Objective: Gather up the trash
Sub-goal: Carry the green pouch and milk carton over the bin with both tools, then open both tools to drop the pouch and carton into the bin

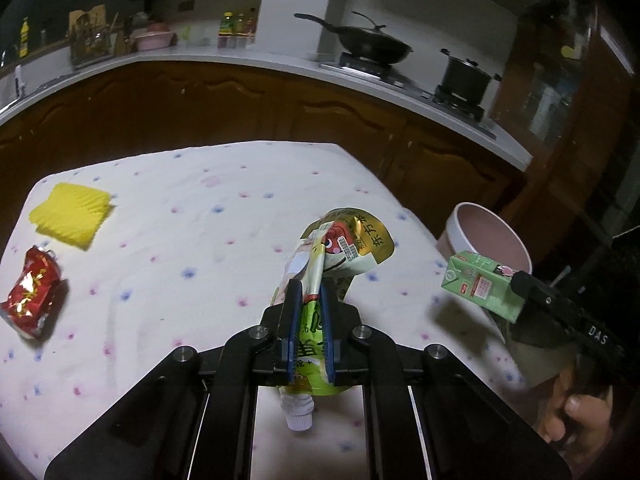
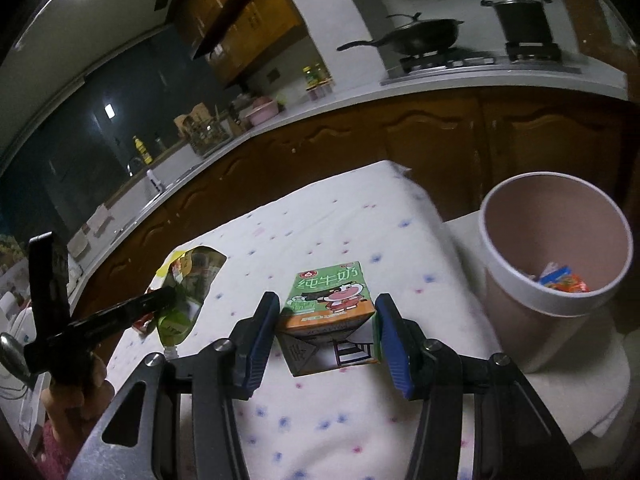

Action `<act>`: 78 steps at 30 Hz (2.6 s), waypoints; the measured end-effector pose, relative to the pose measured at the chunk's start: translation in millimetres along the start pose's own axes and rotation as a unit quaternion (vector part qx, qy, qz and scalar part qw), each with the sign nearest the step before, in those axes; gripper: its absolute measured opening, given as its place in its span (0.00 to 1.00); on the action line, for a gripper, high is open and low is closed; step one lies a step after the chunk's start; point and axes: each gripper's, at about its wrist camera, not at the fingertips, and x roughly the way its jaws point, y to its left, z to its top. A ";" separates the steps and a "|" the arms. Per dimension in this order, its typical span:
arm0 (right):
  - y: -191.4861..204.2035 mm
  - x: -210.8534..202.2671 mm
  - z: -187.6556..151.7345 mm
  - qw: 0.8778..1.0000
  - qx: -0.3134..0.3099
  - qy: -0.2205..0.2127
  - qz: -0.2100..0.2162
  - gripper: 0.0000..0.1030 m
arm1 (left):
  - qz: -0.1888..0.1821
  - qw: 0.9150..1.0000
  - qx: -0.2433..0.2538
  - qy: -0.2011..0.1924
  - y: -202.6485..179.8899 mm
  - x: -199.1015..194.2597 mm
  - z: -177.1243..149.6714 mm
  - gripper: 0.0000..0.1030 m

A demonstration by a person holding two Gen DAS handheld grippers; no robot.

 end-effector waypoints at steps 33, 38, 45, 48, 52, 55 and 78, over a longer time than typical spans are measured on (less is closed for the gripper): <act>-100.9 -81.8 22.7 0.992 0.061 -0.084 -0.078 0.49 | -0.067 0.994 0.083 0.011 -133.1 42.6 32.6 0.08; -116.6 -88.2 26.3 0.989 0.071 -0.095 -0.090 0.49 | -0.075 0.993 0.089 0.013 -154.5 53.9 37.9 0.08; -145.3 -88.0 32.4 0.985 0.086 -0.101 -0.107 0.49 | -0.088 0.991 0.101 0.023 -188.3 76.1 45.3 0.08; -157.7 -87.8 34.5 0.984 0.092 -0.102 -0.115 0.49 | -0.096 0.989 0.104 0.033 -201.7 89.0 49.9 0.08; -172.2 -87.2 37.0 0.982 0.099 -0.102 -0.124 0.49 | -0.100 0.988 0.110 0.041 -219.8 104.7 56.9 0.08; -179.3 -85.6 39.5 0.981 0.102 -0.102 -0.126 0.49 | -0.103 0.987 0.112 0.047 -230.3 117.4 60.1 0.08; -201.4 -41.9 46.1 0.983 0.110 -0.072 -0.130 0.49 | -0.128 0.983 0.099 0.084 -267.8 186.9 76.5 0.08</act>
